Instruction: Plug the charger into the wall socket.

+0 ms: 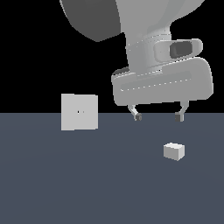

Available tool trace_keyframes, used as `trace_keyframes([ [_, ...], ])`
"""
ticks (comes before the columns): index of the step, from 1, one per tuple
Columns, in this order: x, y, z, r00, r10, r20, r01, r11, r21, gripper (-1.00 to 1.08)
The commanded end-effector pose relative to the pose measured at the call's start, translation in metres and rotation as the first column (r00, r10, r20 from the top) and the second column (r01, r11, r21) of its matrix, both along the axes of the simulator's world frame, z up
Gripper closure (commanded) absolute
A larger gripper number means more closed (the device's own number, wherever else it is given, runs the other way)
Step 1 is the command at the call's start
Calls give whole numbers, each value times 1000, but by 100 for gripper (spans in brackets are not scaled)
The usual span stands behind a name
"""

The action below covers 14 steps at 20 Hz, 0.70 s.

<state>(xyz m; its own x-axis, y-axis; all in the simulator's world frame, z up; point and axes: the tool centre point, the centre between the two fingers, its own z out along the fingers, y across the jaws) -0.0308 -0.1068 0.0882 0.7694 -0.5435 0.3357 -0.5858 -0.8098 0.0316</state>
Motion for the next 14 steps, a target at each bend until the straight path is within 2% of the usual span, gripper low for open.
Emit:
trace_keyframes([
  [1,-3,-7,-5,999,-45,29,45,999,-14,-92],
  [8,-10,-24,-17,986,-142,91,146,988,-41,-92],
  [14,-14,-32,-23,974,-191,122,199,979,-52,-92],
])
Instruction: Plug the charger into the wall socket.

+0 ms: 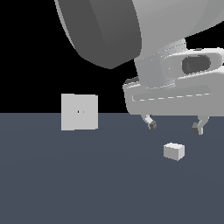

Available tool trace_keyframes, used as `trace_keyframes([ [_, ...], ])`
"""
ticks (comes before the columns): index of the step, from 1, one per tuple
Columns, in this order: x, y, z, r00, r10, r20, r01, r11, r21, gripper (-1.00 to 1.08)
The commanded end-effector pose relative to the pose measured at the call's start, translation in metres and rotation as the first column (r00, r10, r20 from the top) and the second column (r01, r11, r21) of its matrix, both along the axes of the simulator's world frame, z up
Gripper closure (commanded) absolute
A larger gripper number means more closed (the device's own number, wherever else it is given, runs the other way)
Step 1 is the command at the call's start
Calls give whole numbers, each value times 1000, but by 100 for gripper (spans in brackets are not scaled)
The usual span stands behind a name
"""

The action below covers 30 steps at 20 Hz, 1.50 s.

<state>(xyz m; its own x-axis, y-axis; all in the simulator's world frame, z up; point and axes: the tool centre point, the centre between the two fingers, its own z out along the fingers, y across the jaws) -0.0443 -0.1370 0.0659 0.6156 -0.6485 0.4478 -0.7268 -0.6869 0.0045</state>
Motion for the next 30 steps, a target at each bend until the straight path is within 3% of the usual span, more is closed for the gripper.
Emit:
trace_keyframes([
  [1,-1,-3,-2,1000,-16,9,16,1000,-5,-92],
  [10,-2,-3,-8,1000,-21,9,21,1000,-4,-92],
  [25,-3,-3,-55,1000,-24,10,24,1000,-3,-92],
  [26,-3,-3,-55,1000,-24,10,24,1000,-3,108],
  [30,-3,-3,-55,1000,-24,10,24,1000,-3,108],
])
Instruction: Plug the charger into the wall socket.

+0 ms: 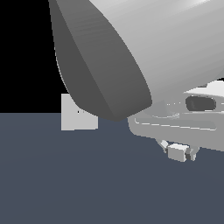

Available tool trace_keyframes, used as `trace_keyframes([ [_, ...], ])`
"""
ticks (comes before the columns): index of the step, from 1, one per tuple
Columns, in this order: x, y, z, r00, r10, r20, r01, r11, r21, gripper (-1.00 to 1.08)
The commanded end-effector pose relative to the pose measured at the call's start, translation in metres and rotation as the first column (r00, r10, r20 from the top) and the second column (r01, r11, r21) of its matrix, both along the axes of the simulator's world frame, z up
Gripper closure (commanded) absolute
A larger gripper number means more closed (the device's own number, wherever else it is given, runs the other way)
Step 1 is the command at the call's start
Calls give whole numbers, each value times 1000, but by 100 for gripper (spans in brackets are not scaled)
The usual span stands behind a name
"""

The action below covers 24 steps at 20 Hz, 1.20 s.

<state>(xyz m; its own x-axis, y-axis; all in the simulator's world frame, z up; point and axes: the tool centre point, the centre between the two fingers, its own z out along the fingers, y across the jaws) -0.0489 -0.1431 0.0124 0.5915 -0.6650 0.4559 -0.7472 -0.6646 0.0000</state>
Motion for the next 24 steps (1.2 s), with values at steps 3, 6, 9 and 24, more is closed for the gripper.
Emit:
trace_keyframes([
  [3,2,3,-1,1000,6,1,-6,1000,1,108],
  [6,0,-1,0,1000,-1,1,1,1000,-1,108],
  [9,1,1,1,1000,10,1,-10,1000,-1,108],
  [24,31,76,34,916,402,5,-402,916,-7,108],
])
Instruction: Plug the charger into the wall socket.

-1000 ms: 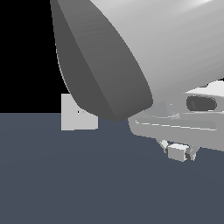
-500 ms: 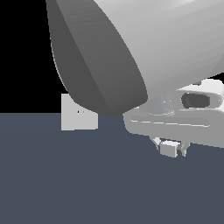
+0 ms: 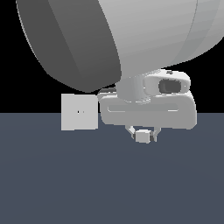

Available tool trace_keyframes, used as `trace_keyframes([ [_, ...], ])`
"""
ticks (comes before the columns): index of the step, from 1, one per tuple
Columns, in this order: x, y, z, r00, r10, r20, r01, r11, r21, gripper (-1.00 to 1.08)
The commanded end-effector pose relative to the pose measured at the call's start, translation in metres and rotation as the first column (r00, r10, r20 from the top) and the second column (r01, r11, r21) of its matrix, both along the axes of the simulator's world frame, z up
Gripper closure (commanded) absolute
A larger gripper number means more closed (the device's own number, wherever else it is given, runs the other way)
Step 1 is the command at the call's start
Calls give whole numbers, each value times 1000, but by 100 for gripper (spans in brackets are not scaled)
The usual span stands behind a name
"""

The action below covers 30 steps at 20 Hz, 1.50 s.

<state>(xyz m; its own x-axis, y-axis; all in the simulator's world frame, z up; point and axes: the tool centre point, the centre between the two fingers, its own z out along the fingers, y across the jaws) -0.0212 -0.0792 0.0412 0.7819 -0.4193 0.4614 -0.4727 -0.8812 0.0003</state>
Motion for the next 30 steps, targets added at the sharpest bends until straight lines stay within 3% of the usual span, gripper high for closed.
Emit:
trace_keyframes([
  [1,4,21,9,994,105,2,-105,994,-2,108],
  [5,5,57,23,960,279,4,-279,960,-4,108],
  [10,-2,96,39,886,463,3,-463,886,-6,108],
  [18,-18,133,54,781,625,0,-625,781,-5,108],
  [24,-26,144,58,737,676,-2,-676,737,-2,108],
  [30,-29,149,59,721,693,-4,-693,721,1,108],
])
